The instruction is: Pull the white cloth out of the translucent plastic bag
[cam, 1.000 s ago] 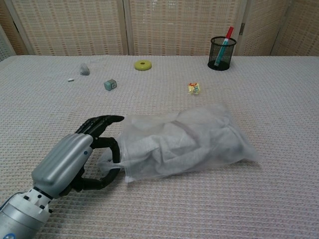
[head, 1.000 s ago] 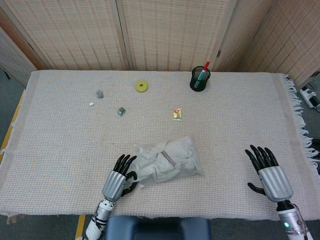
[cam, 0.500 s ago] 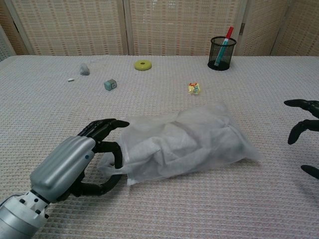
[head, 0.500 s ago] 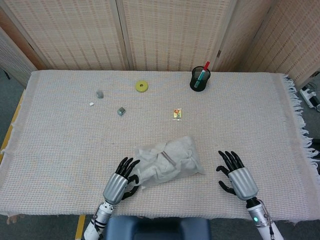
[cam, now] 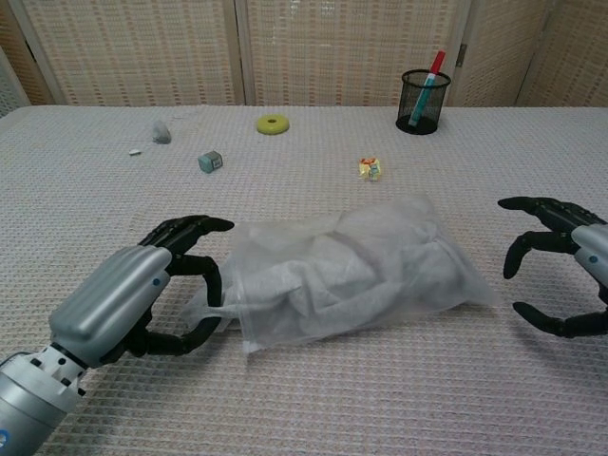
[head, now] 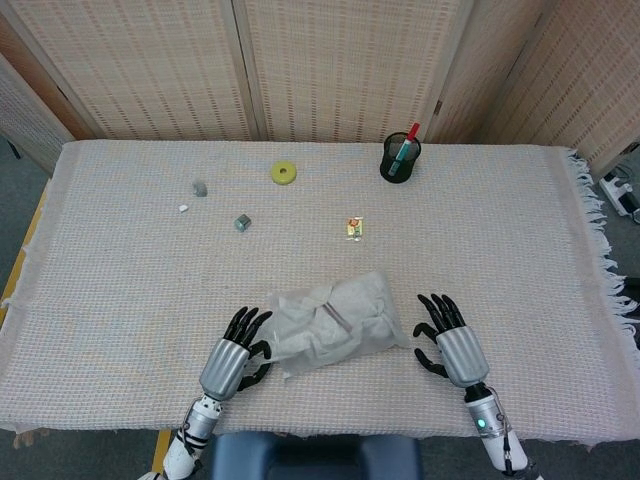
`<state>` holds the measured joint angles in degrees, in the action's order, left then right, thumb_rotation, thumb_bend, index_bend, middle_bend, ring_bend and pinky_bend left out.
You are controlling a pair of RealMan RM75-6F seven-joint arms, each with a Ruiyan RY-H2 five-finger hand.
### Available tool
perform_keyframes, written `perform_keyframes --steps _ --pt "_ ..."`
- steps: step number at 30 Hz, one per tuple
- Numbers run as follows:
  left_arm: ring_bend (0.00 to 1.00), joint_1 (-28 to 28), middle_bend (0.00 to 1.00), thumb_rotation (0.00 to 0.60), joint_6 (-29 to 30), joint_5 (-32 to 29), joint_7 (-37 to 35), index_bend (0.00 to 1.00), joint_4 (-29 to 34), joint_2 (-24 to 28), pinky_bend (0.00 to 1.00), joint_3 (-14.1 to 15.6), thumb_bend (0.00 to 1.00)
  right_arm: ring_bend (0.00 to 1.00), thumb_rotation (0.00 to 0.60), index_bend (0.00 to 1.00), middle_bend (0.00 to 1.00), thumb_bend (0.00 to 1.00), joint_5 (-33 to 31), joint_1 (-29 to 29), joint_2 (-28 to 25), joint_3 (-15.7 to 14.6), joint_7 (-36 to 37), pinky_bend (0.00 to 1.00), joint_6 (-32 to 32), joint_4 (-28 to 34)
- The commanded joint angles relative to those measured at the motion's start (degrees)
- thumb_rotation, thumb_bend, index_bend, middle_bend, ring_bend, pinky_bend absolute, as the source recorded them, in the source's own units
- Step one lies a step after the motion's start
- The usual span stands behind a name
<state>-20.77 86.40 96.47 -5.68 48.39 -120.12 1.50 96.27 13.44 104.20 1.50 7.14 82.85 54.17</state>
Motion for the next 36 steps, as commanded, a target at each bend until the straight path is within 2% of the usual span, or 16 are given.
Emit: perform_keyframes --steps 1,18,27,36 --pt "0.00 0.0 0.15 0.600 0.0 -0.1 -0.2 0.75 0.0 0.1 0.04 -0.1 0.52 0.00 0.600 0.47 0.07 0.28 -0.6 0.6 1.6 0.2 0.7 0.00 -0.4 -1.6" --pt "0.00 -0.4 0.15 0.600 0.1 -0.5 -0.1 0.75 1.2 1.3 0.04 -0.8 0.52 0.00 0.600 0.47 0.07 0.28 -1.9 1.7 5.3 -0.8 3.3 0.00 -1.1 -5.0" --pt "0.00 -0.4 0.15 0.600 0.0 -0.6 0.1 0.75 1.2 1.3 0.04 -0.7 0.52 0.00 0.600 0.60 0.14 0.33 -2.7 2.3 7.9 -0.1 5.5 0.00 -0.1 -7.8" --pt "0.00 -0.5 0.15 0.600 0.4 -0.5 -0.1 0.75 1.2 1.6 0.04 -0.8 0.52 0.00 0.600 0.67 0.19 0.40 -3.3 2.6 8.1 0.8 5.7 0.00 1.4 -8.0"
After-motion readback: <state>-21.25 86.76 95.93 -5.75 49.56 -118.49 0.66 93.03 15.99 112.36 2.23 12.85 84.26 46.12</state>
